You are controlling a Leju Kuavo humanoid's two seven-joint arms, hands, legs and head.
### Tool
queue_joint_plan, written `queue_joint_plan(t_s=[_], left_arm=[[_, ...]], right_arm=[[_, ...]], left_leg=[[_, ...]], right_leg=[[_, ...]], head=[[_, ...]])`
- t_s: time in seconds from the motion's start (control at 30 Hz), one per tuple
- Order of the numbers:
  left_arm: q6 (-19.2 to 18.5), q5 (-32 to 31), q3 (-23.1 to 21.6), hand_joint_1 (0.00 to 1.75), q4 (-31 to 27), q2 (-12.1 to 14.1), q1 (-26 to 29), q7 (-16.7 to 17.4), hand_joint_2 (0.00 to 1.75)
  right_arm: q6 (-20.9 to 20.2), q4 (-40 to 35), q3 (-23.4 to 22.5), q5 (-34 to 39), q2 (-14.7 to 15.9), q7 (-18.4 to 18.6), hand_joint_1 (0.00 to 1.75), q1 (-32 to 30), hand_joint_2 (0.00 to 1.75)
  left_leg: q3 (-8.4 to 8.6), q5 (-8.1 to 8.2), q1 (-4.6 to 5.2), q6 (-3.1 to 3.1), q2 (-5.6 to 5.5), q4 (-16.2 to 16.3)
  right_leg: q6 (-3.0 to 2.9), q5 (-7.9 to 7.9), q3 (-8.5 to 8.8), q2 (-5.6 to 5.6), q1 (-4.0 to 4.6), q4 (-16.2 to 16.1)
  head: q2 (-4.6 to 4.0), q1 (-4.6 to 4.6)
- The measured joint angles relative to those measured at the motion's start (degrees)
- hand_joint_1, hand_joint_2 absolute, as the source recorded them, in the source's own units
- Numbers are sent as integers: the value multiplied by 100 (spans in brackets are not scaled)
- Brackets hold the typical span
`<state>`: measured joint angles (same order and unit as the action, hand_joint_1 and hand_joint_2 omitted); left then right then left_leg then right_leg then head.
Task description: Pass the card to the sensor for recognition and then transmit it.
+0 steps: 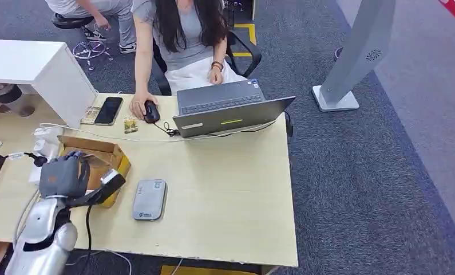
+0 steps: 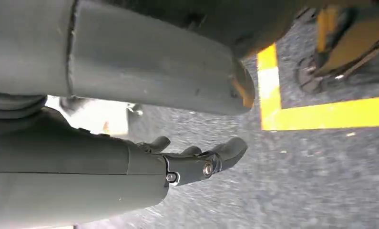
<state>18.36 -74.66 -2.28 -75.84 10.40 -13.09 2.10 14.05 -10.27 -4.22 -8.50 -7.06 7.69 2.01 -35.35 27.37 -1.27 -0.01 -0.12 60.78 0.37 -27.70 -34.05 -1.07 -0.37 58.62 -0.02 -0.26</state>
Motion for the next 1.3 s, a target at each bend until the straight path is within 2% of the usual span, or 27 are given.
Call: queue_joint_plan(t_s=[0.1, 0.23, 0.4, 0.9, 1.1, 1.23, 1.27, 1.3], left_arm=[[282, -138, -265, 175, 595, -164, -996, 135, 175], [736, -260, -498, 175, 1482, -242, -2146, 194, 175], [850, -332, -574, 175, 2105, -286, -3036, 188, 175], [852, -345, -585, 175, 2248, -306, -3197, 186, 175], [924, -417, -651, 175, 2751, -382, -3559, 188, 175], [913, -715, -703, 175, 2945, -446, -3844, 384, 175], [916, -719, -710, 134, 2983, -459, -3899, 409, 175], [920, -728, -719, 0, 3037, -463, -3948, 426, 175]], right_arm=[[-31, -4, 57, -131, 0, -7, 0, 43, 0], [-98, -4, 149, -271, 18, 42, 0, 50, 0], [-103, -4, 199, -365, 24, 210, 0, 52, 0], [-100, -2, 225, -371, 24, 210, 0, 51, 0], [-103, -2, 304, -415, 26, 234, 0, 46, 0], [-111, -2, 330, -518, 26, 241, 0, 49, 0], [-111, -2, 332, -529, 26, 225, 0, 49, 0], [-111, -2, 334, -531, 26, 203, 0, 49, 0]], left_leg=[[-5, -17, 0, -6, 10, 0], [-6, -23, 0, -7, 29, 1], [-6, -22, 0, -8, 48, 1], [-7, -22, 0, -8, 49, 1], [-9, -22, 0, -8, 54, -1], [-15, -22, 0, -8, 54, -1], [-16, -22, 0, -8, 54, -1], [-16, -22, 0, -8, 54, -1]], right_leg=[[2, 24, 0, 14, 1, 0], [0, 40, 5, 38, 0, 1], [-4, 43, -5, 60, 1, 2], [-5, 43, -7, 62, 1, 2], [-5, 42, -11, 68, 1, 3], [-5, 42, -14, 68, 1, 3], [-5, 42, -14, 68, 0, 3], [-5, 42, -15, 68, 1, 3]], head=[[0, 2], [0, 2], [0, -2], [0, -2], [0, -2], [0, -2], [0, -2], [0, 0]])
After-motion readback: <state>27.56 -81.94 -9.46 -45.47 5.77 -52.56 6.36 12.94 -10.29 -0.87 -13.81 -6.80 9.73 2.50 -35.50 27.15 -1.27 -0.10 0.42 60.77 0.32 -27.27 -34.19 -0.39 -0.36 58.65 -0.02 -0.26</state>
